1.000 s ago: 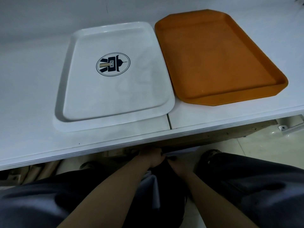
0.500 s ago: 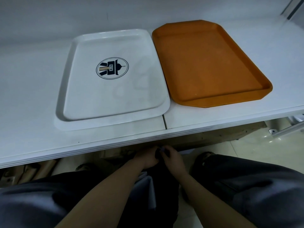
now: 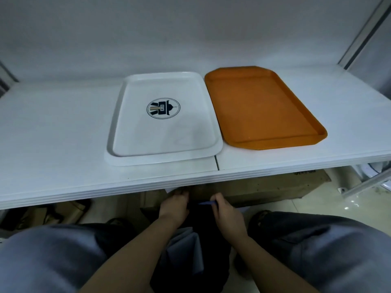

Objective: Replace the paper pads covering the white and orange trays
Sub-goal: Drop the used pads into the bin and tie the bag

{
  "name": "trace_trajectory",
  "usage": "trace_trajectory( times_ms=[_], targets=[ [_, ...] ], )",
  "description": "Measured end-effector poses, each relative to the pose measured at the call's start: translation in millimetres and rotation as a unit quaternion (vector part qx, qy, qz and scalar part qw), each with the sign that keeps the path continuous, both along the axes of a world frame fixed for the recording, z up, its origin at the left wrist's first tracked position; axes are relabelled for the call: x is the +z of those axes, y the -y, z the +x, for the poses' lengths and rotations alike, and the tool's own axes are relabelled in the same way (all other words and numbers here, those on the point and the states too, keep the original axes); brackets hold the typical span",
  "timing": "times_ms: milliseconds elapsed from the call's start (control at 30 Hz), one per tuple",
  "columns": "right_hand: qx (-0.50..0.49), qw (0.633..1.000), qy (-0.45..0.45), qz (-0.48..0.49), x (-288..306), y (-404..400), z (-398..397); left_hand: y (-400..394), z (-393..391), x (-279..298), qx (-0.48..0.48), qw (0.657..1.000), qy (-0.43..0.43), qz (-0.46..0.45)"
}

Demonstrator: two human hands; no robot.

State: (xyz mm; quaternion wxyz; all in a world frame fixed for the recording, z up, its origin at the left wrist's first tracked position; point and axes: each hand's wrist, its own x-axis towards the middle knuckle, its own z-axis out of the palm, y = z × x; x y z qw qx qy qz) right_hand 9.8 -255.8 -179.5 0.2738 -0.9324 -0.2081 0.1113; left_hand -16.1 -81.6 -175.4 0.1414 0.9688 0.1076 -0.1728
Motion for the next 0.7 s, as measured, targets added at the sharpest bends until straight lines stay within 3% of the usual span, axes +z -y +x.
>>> trace_trajectory(
  times_ms=[200, 400, 700],
  targets=[
    [-0.033, 0.997, -0.070, -0.005, 16, 4, -16, -3, -26, 12, 0.019, 0.999, 0.023, 0.020],
    [-0.055, 0.992, -0.117, -0.010, 24, 3, -27, -7, -45, 14, -0.025, 0.993, -0.041, 0.104],
    [-0.023, 0.991, -0.133, -0.009, 30, -4, -28, -26, -51, 17, 0.000, 0.998, -0.067, 0.010]
  ],
)
